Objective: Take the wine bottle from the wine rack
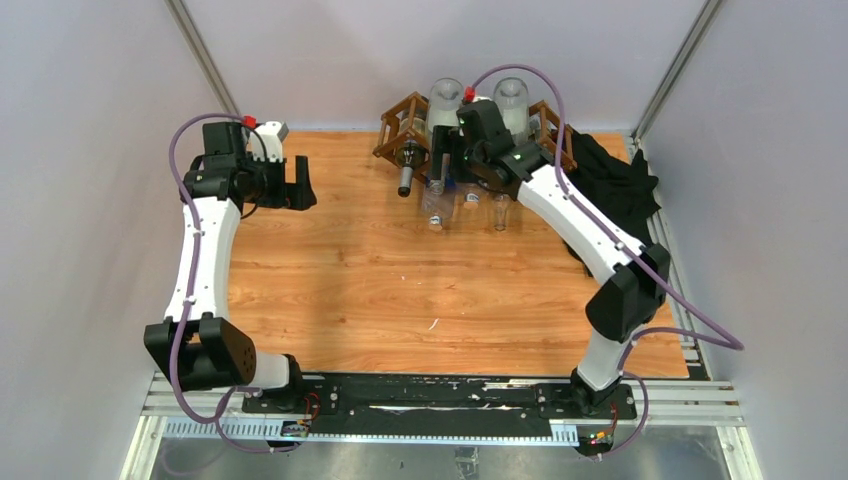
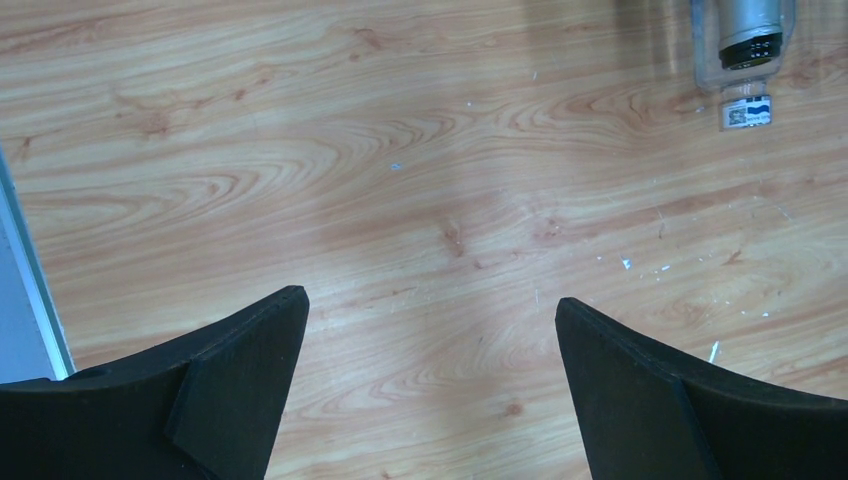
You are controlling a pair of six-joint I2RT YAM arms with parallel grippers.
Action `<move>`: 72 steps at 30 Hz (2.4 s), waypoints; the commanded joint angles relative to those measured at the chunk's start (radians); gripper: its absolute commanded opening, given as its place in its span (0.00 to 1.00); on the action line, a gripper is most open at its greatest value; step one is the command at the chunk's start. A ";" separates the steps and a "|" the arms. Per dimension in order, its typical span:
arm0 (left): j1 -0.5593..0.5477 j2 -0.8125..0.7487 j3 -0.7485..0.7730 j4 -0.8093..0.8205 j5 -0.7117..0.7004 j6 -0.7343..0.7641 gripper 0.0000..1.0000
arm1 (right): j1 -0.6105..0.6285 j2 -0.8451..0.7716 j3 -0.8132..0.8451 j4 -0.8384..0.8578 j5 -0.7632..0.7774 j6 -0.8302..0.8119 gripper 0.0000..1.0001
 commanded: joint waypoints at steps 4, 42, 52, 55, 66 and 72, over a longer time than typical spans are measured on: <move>0.004 -0.040 0.038 -0.046 0.061 0.018 1.00 | 0.016 0.138 0.163 -0.090 0.052 -0.020 0.90; -0.020 -0.084 0.017 -0.078 0.179 0.085 1.00 | 0.013 0.089 0.069 0.060 0.084 0.056 0.00; -0.127 -0.145 -0.028 -0.079 0.159 0.196 1.00 | -0.004 -0.132 -0.139 0.188 -0.124 0.080 0.00; -0.156 -0.159 -0.031 -0.079 0.169 0.219 1.00 | -0.008 -0.175 -0.181 0.199 -0.173 0.081 0.00; -0.210 -0.255 -0.051 -0.078 0.142 0.484 1.00 | 0.008 -0.334 -0.304 0.237 -0.320 0.056 0.00; -0.228 -0.304 -0.017 -0.078 0.186 0.623 1.00 | 0.075 -0.324 -0.278 0.206 -0.362 0.037 0.00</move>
